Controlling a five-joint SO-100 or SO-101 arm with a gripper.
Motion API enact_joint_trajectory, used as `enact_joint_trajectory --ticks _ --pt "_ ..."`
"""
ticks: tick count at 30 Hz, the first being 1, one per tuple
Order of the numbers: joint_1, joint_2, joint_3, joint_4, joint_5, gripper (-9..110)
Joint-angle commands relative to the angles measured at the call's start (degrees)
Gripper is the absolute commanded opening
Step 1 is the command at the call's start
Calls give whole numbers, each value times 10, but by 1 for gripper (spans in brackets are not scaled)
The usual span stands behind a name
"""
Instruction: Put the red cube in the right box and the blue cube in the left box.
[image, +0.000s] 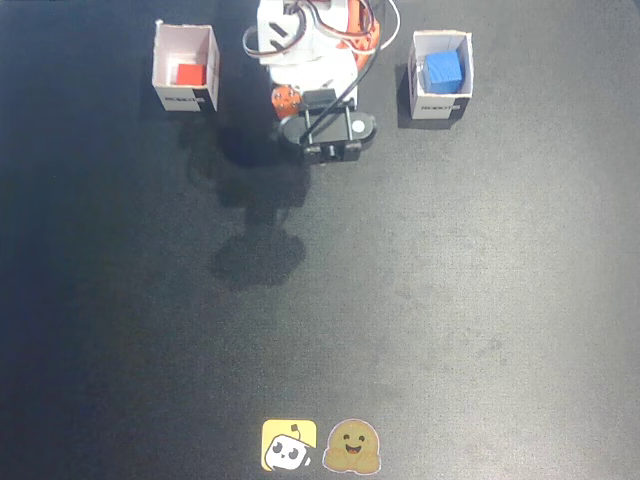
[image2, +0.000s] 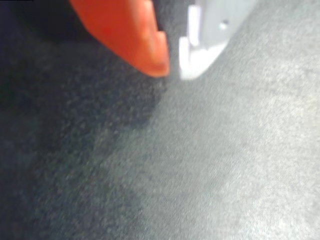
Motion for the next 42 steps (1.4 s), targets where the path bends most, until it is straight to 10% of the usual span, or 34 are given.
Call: enact_joint_trajectory --ticks 1,42 --pt "14 1 -1 -9 -16 0" --pt "18 9 0 -2 77 0"
